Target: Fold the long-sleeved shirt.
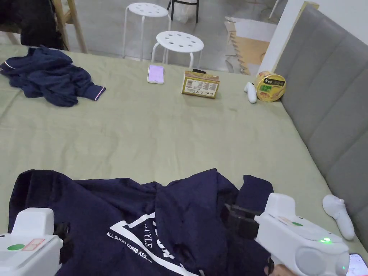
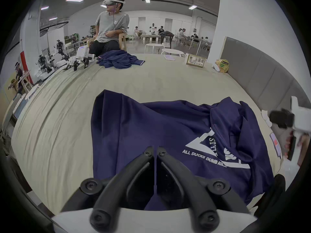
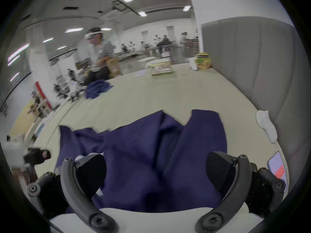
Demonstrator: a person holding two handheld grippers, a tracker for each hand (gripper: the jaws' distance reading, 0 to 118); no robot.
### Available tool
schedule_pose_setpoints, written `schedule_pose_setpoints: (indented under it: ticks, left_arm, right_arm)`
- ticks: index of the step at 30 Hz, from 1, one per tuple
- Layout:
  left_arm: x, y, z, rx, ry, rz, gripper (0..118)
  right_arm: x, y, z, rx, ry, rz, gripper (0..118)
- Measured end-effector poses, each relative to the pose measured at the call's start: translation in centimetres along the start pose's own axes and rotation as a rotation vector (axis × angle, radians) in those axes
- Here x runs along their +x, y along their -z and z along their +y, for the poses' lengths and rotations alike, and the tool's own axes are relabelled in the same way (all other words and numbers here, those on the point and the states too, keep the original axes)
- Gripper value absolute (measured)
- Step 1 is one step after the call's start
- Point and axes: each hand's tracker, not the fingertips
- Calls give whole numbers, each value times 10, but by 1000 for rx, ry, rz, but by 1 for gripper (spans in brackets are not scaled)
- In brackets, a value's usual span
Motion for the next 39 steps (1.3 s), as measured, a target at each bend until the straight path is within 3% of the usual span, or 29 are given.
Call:
schedule_pose_setpoints:
  ticks: [4, 7, 10, 12, 13, 14, 15, 16, 17, 18, 19, 20, 22, 25, 26, 29, 33, 34, 36, 39]
  left_arm:
    - [-2, 8, 2, -5, -6, -2, 6]
    - [-6, 15, 2, -12, -5, 0, 6]
    - [-13, 21, 1, -26, -11, 6, 6]
    - [-19, 27, -1, -36, -16, 15, 6]
    - [-23, 30, -2, -43, -19, 19, 6]
    - [-27, 32, -2, -48, -23, 23, 6]
    - [-31, 35, -3, -55, -30, 32, 6]
    - [-36, 38, -3, -58, -34, 35, 6]
    - [-40, 40, -2, -62, -40, 39, 6]
    - [-44, 43, -1, -66, -53, 48, 6]
    - [-49, 46, 2, -71, -63, 48, 7]
    - [-55, 47, 6, -74, -71, 41, 11]
    - [-70, 50, 21, -69, -94, 33, 25]
    - [-95, 64, 58, -77, -137, 19, 104]
    - [-101, 71, 70, -84, -130, 25, 109]
    - [-115, 99, 106, -104, -118, 4, 106]
    - [-134, 137, 136, -243, -250, 35, 103]
    - [-137, 142, 138, -265, -279, -11, 90]
    - [-142, 147, 134, -302, -336, -105, 14]
    - [-142, 134, 129, -280, -298, -53, 9]
  right_arm:
    - [30, 75, 41, -145, 92, -54, 117]
    - [41, 122, 65, -211, 75, -76, 116]
    - [48, 159, 78, -290, 136, -77, 108]
    - [51, 181, 74, -402, 207, -58, 87]
    - [45, 185, 70, -433, 140, -86, 85]
    - [36, 183, 77, -392, -1, -108, 78]
    - [26, 183, 81, -434, -68, -158, 64]
    - [18, 182, 81, -417, -138, -161, 33]
    - [14, 180, 81, -389, -144, -101, 3]
    - [11, 182, 80, -391, -53, -16, 3]
    - [6, 185, 76, -416, -81, -89, 3]
    - [5, 187, 75, -403, -157, -115, 3]
    - [10, 184, 77, -396, -111, -106, 3]
    - [18, 179, 76, -385, -53, -79, 3]
    - [18, 179, 75, -385, -57, -78, 3]
    - [12, 179, 71, -377, -74, -96, 3]
    - [-4, 174, 69, -388, -143, -121, 3]
    - [-2, 174, 69, -390, -137, -120, 3]
    - [-2, 170, 71, -393, -116, -113, 3]
    - [3, 153, 72, -343, -33, -79, 3]
